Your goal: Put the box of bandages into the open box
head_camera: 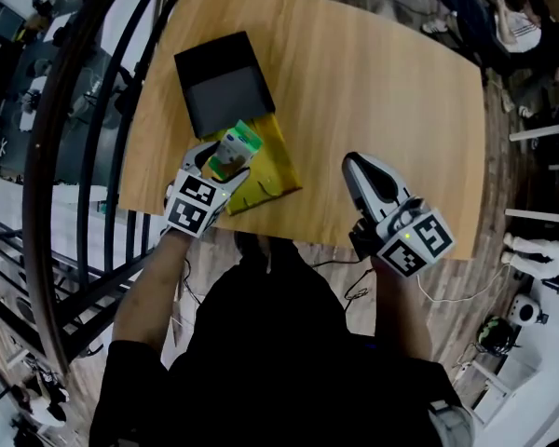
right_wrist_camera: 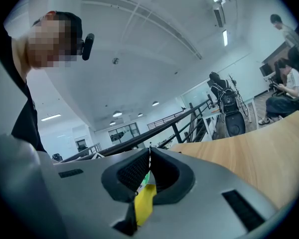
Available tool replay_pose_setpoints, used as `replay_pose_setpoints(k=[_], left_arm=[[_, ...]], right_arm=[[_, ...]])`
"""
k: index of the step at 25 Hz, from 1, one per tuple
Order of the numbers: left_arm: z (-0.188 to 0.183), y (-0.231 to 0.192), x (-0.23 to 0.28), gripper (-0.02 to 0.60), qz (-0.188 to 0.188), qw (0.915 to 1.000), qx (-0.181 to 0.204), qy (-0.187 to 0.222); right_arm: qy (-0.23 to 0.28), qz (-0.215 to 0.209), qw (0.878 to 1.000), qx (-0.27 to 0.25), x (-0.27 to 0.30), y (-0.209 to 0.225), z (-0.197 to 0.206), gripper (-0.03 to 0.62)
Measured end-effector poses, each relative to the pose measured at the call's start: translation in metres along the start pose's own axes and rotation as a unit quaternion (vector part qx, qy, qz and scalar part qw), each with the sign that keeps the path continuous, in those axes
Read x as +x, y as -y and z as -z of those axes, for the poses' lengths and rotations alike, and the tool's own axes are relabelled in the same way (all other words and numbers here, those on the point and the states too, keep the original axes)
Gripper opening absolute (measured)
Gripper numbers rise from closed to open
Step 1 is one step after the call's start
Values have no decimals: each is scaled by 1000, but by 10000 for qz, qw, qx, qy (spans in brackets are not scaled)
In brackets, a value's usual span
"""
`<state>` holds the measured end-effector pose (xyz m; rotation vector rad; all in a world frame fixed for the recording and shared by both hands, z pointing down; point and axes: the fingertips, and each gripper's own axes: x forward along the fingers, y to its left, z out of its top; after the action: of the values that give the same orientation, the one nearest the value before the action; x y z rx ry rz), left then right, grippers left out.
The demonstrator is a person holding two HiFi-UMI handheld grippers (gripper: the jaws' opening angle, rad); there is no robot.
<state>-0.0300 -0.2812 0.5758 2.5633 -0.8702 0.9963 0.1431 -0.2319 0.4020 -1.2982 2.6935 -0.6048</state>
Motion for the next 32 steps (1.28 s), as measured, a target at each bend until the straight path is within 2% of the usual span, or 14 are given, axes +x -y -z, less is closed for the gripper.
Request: replay_pose_setpoints(k=[3,7,11,17,27,32], left_arm=[[9,6,11,334,105,9997,89,-195],[23,13,31,334,184,9971,468,-578],[34,13,48,336,211,9939,644,-874],[52,15,68,336,326,9845,1029,-1381],[71,15,89,339,354,9701,1497,-1876],[66,11,91,342,319,9701,1600,-1798]], right_arm=[[-14,6,10000,-33,-4,-7,0,37],[-43,-18,10000,-57,-3,-8,-1,37],[-54,-69,9999,-93,0,-8,-3,38],[-100,-81,9999,-108,3,-5,-2,38],[-31,-88,9997,-224,4,-2,-15,38],[-41,-67,9997,-247,7,1,-18,38]])
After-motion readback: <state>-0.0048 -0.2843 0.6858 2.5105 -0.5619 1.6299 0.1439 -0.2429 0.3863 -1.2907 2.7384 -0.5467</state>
